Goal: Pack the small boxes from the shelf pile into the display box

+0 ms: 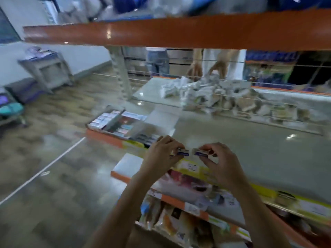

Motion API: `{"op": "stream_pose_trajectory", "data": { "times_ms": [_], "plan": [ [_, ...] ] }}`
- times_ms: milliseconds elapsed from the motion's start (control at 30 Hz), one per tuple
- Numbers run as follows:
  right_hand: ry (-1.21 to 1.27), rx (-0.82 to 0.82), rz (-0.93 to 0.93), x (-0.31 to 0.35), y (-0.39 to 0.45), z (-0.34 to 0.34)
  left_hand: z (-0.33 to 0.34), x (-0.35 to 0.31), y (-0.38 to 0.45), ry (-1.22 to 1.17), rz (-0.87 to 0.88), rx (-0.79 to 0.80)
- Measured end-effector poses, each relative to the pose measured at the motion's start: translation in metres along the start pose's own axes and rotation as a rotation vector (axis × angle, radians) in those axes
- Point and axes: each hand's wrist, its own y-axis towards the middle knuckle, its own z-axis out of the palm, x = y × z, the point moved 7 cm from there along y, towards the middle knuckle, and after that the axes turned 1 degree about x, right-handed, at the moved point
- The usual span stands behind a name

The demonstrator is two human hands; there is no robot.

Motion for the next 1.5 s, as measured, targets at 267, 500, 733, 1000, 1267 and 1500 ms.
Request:
{"op": "stream_pose_trajectory", "data": {
  "times_ms": [267, 500, 733, 1000, 1267, 1500],
  "plan": [
    [-0.008, 0.088, -0.082, 0.052, 0.067, 0.079, -0.048, 0.105, -0.009, 0.081, -0.130, -0.007],
    [-0.124, 0.116, -0.061, 0.053, 0.133, 0.127, -0.061, 0.167, 0.029, 0.127, -0.088, 0.027],
    [-0.155, 0.221, 0.033, 0.046, 0.171, 0.168, -0.053, 0.207, 0.060, 0.041, -0.051, 0.058],
    [-0.290, 0.301, 0.210, 0.034, 0.175, 0.202, -0.049, 0.233, 0.079, -0.063, -0.001, 0.098],
    [-0.309, 0.240, 0.260, 0.040, 0.166, 0.220, -0.045, 0.238, 0.091, -0.139, 0.137, 0.159],
    [-0.171, 0.249, 0.281, 0.051, 0.160, 0.218, -0.034, 0.232, 0.098, -0.166, 0.216, 0.243]
  ]
}}
